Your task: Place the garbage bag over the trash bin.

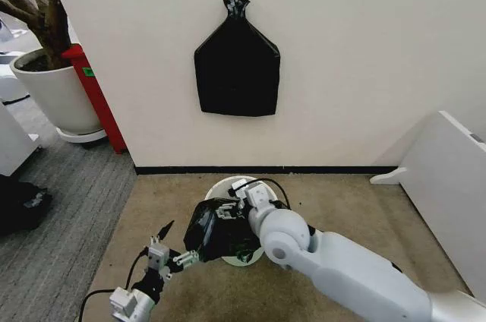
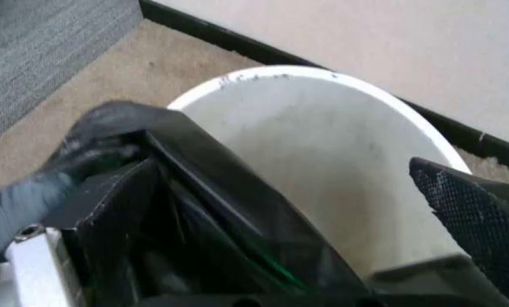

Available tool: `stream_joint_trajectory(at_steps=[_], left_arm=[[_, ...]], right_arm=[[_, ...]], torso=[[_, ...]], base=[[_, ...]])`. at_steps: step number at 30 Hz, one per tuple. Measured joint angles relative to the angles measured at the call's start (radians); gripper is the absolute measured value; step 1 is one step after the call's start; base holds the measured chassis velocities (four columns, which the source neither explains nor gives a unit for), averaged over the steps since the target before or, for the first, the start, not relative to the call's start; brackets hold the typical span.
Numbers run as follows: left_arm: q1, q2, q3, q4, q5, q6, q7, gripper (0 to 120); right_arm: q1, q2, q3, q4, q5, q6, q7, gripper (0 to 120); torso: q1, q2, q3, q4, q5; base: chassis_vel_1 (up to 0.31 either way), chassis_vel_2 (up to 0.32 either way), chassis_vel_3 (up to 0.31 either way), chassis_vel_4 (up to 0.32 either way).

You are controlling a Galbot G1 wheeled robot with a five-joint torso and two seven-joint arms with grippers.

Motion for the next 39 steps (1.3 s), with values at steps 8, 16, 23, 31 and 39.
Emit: stream_joint_trajectory(at_steps=[8,16,23,31,39], left_arm=[[-0.041,0.013,0.004,-0.001,-0.087,0.049,-0.041,100],[-0.125,0.063,0.003,0.062,-0.127,0.064,-0.049,100],[0.043,0.088,-0.039,-0.120,-0.116,0.098,0.016,100],[-0.028,0.102,0.045,-0.031,-0.028,0.155,0.047,100],[-0.078,0.086,0.035,0.031,-0.036,0.148,0.008,100]], right_arm=[[-0.076,-0.064,0.079,0.051,-0.018,0.004,-0.051,100],[-0.181,-0.118,0.184,0.092,-0.047,0.021,-0.107,100],[-0.261,-0.136,0.259,0.152,-0.046,0.023,-0.141,100],[-0.303,-0.141,0.284,0.162,-0.057,0.037,-0.150,100],[-0.329,-0.144,0.284,0.162,-0.072,0.041,-0.150,100]], torso=[[0.000,0.000,0.000,0.0000,0.0000],[0.000,0.000,0.000,-0.0003,-0.0001],[0.000,0.000,0.000,0.0003,0.0003],[0.000,0.000,0.000,-0.0002,-0.0003],[0.000,0.000,0.000,0.0000,-0.0003]], base=[[0.000,0.000,0.000,0.000],[0.000,0.000,0.000,0.000],[0.000,0.000,0.000,0.000],[0.000,0.000,0.000,0.000],[0.000,0.000,0.000,0.000]])
